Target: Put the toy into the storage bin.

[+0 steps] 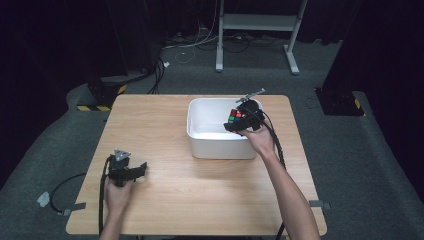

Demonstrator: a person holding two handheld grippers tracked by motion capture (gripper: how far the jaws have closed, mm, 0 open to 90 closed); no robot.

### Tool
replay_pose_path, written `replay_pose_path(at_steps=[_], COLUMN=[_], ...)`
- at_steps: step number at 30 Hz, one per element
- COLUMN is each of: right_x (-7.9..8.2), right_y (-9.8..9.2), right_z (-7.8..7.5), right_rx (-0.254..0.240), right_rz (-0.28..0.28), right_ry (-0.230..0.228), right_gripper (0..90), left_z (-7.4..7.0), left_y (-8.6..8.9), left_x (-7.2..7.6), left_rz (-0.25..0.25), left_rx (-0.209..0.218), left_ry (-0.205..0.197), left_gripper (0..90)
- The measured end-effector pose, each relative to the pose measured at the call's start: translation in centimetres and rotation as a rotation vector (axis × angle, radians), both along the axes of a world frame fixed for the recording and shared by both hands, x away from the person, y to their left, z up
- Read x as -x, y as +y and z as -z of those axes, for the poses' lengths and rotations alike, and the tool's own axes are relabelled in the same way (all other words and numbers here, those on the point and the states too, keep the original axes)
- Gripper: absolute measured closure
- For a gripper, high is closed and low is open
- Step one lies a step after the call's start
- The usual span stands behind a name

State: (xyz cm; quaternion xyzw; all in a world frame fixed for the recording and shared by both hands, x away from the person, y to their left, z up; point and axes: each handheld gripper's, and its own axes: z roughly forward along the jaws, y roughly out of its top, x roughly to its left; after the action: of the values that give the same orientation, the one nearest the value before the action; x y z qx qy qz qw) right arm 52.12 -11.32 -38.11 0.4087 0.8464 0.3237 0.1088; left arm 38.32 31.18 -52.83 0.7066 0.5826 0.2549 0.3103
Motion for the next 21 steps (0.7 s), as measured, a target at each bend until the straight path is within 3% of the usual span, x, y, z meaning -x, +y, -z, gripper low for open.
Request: replay_pose_path(at_steps=[21], right_x=[1.1], right_y=[-0.9], right_z=[0.5], right_rx=[-0.010], right_rz=[0.008], right_ry=[-0.018], right_gripper=[15.0], left_z=[0.0], left_y=[0.0], left_x=[0.0], left_rz=[0.000], left_rx=[0.000], left_ry=[0.000], left_gripper=[18.1])
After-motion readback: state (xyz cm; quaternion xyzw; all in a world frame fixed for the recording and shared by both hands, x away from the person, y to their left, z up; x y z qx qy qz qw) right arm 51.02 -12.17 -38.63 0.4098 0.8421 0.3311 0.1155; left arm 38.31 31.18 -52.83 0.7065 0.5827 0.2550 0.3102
